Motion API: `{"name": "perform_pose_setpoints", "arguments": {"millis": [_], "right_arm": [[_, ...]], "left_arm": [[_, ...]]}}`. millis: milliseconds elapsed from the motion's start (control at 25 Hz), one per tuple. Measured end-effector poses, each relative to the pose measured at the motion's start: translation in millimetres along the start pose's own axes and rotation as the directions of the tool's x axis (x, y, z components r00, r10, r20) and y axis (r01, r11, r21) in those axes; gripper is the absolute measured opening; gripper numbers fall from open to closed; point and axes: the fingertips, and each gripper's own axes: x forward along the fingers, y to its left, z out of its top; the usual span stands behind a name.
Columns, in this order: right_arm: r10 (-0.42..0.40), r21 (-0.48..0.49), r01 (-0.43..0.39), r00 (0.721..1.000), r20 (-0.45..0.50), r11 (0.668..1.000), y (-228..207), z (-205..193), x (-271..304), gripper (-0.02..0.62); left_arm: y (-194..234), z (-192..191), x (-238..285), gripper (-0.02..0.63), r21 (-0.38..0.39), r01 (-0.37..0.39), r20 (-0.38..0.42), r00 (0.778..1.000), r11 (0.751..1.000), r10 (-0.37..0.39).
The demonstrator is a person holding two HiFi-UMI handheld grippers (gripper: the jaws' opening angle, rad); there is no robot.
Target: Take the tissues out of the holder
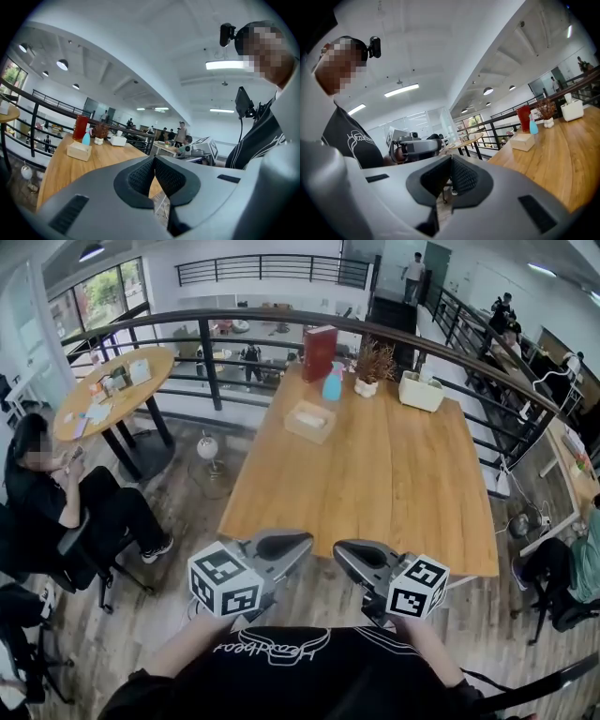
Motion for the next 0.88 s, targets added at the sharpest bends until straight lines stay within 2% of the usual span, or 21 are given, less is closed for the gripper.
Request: {"name": "perform_pose_setpoints", "arguments": {"millis": [520,880], "right_arm": [[-0.048,0.002,0.048,0.999,-0.022,0.999,-12,-7,12,0.018],[-0.053,0.023,0.054,0.998,-0.043,0.998,-50,-7,25,0.018]], "left_arm": [[22,-10,6,0.014,-0.028,0.044,-0.002,0.999,0.999,-0.045],[49,-16,27,0.014,-0.043,0.046,-0.002,0.999,0.998,-0.046]]}}
